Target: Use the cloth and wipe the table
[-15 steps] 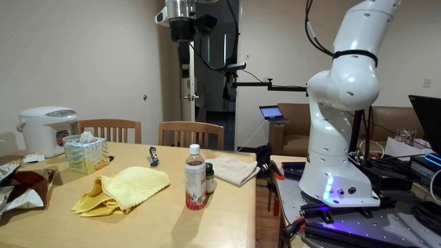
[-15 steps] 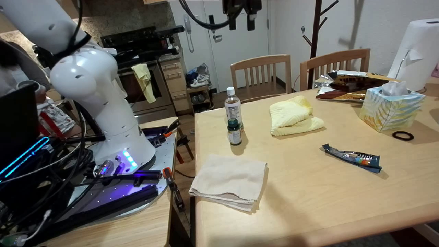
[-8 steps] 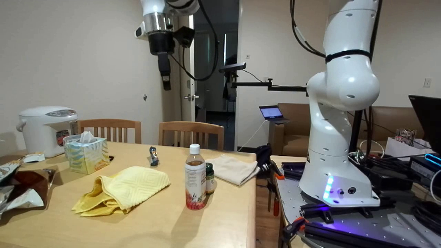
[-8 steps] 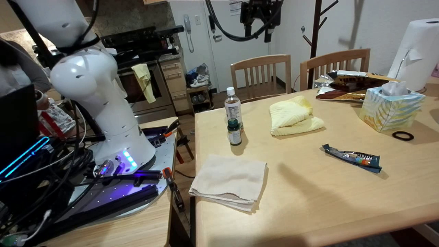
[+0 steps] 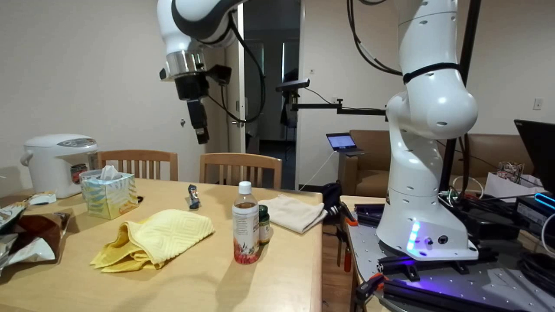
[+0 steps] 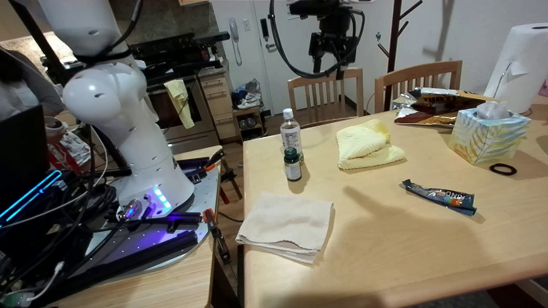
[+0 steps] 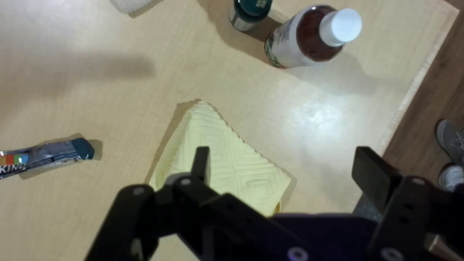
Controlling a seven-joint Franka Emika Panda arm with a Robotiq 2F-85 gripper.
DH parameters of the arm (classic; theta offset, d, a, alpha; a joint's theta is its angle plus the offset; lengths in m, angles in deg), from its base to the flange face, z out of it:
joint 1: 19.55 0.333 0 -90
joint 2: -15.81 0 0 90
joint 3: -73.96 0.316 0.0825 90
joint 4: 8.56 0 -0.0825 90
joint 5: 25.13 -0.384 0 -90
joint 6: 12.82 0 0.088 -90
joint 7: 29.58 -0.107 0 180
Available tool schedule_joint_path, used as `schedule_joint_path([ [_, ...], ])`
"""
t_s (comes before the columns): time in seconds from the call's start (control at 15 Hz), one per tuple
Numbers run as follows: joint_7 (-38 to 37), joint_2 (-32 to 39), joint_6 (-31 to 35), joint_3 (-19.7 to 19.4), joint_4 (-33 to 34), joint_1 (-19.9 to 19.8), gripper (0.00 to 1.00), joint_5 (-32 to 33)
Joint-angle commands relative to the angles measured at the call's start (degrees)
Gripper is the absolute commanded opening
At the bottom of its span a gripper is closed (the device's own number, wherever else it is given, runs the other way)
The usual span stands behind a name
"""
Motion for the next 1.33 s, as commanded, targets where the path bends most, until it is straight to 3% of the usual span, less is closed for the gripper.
schedule_joint_path([
  [0.0,-5.96,4.32,-2.60,1.45,2.06,-0.35,1.00,5.23],
  [0.47,-5.22,7.06,-15.63,2.74,6.43,-1.12,1.00,2.80],
  [0.8,-6.17,6.76,-3.36,2.86,4.33,-1.43,1.00,-0.32],
  [1.27,-12.87,10.60,18.23,2.27,-0.55,-0.98,1.00,1.48],
])
